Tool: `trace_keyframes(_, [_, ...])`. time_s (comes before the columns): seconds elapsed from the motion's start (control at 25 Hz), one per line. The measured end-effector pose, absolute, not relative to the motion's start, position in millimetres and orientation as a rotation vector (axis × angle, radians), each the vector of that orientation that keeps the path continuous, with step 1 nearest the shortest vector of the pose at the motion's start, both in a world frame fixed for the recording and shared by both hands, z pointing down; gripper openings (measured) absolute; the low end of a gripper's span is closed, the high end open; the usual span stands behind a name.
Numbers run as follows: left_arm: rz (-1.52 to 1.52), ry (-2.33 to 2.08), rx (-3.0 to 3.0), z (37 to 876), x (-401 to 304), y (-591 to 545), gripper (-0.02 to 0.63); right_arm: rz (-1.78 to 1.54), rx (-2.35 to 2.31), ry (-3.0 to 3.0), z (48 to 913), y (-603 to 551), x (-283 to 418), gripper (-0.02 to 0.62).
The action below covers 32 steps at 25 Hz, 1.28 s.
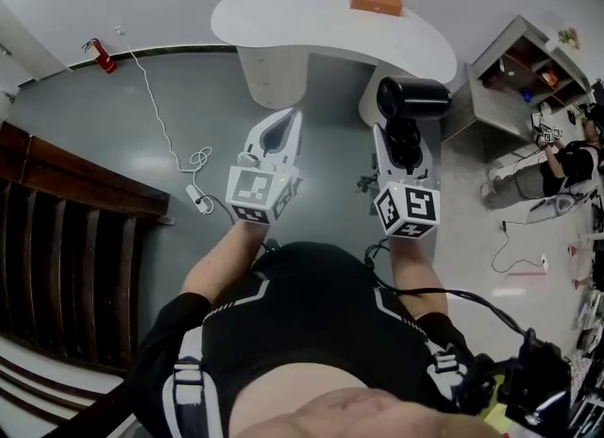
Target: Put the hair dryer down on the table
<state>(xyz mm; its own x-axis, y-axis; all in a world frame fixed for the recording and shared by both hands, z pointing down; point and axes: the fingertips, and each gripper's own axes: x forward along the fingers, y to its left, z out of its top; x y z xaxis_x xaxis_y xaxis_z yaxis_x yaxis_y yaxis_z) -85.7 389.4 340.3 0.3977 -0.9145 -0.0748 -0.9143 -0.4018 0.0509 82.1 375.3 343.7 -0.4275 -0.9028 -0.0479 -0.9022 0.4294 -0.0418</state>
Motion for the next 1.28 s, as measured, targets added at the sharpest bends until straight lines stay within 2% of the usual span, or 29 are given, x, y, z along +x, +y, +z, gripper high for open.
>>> trace_keyframes(0.4, [-0.133,-1.688,2.675,335.2,-89.3,386.4,0.032,-0.002,-1.602,2.612,339.6,372.2,50.1,0.245])
trace_keyframes(1.0, [-0.154,-1.595,2.695,357.3,-158.5,377.2,0.032,0.015,-1.68,2.575,352.9,370.7,-16.7,0.245])
trace_keyframes(1.28, [-0.139,-1.654,2.638,364.6,-167.0,325.1,0.032,-0.039,-1.652,2.598,360.8,307.1,-18.5,0.246])
